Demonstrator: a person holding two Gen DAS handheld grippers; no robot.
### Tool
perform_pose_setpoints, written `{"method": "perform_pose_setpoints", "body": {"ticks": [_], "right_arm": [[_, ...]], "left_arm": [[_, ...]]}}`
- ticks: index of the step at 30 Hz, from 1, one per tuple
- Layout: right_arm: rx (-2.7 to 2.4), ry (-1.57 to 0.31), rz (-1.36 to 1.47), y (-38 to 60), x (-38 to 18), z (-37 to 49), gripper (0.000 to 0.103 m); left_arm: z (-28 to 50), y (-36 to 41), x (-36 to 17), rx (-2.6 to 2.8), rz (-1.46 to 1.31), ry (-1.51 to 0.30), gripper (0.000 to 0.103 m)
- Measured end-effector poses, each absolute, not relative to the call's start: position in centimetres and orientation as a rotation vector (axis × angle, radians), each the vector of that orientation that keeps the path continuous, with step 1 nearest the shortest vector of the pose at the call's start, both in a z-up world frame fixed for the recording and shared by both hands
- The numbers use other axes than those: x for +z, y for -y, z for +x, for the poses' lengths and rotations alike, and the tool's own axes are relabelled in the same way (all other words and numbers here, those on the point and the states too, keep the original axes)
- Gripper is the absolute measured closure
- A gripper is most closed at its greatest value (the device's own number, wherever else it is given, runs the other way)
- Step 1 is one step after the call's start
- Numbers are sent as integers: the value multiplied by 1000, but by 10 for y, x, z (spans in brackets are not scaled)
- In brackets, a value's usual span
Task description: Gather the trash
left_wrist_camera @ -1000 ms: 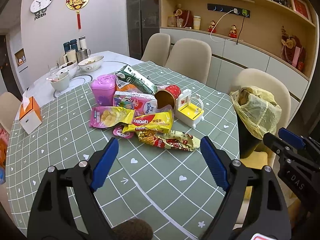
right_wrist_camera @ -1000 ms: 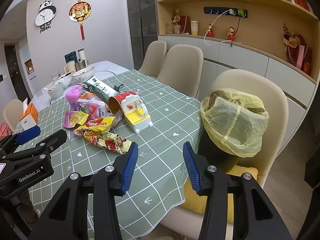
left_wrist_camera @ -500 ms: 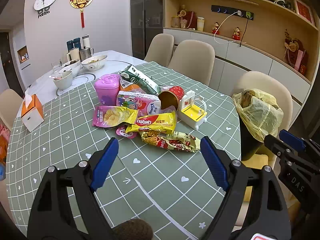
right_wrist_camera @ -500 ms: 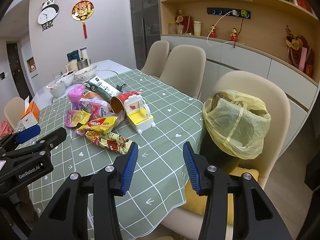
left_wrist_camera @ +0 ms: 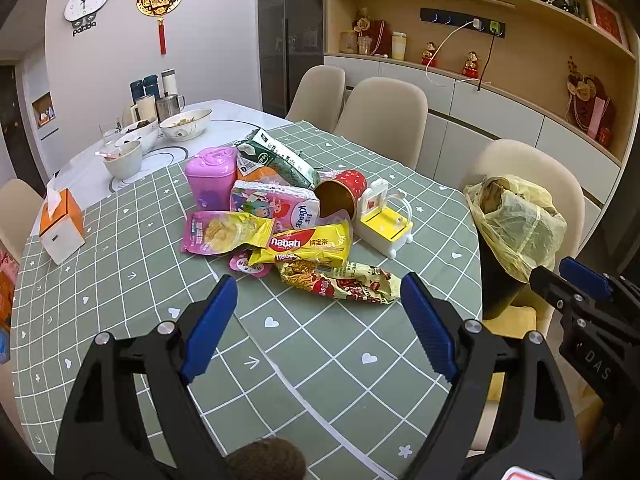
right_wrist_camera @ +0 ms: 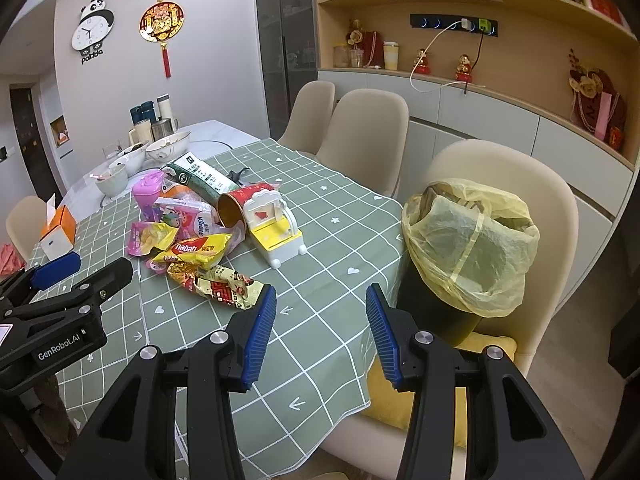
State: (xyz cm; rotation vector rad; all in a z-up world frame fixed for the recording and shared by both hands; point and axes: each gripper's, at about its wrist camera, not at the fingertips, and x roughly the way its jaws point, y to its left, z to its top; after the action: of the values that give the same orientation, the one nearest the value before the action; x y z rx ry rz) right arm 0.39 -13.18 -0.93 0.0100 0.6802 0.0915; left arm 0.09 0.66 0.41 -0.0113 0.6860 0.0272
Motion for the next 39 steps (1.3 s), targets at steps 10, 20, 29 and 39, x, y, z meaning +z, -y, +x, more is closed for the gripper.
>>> {"method": "perform_pose_setpoints", "body": {"ticks": [10, 20, 29, 39], "right_arm": [[99, -681, 0, 127, -8, 12, 59], [108, -687, -13, 124, -9, 21, 59], [109, -698, -18, 122, -14, 36, 59], [124, -728, -55, 138, -14, 82, 59]], "left_arm": [[5, -12, 2, 36, -18, -690, 23], [11, -18, -1, 45, -24, -702, 23], [28, -31, -10, 55, -27, -722, 23], [81, -60, -27, -5, -83, -759, 23]]}}
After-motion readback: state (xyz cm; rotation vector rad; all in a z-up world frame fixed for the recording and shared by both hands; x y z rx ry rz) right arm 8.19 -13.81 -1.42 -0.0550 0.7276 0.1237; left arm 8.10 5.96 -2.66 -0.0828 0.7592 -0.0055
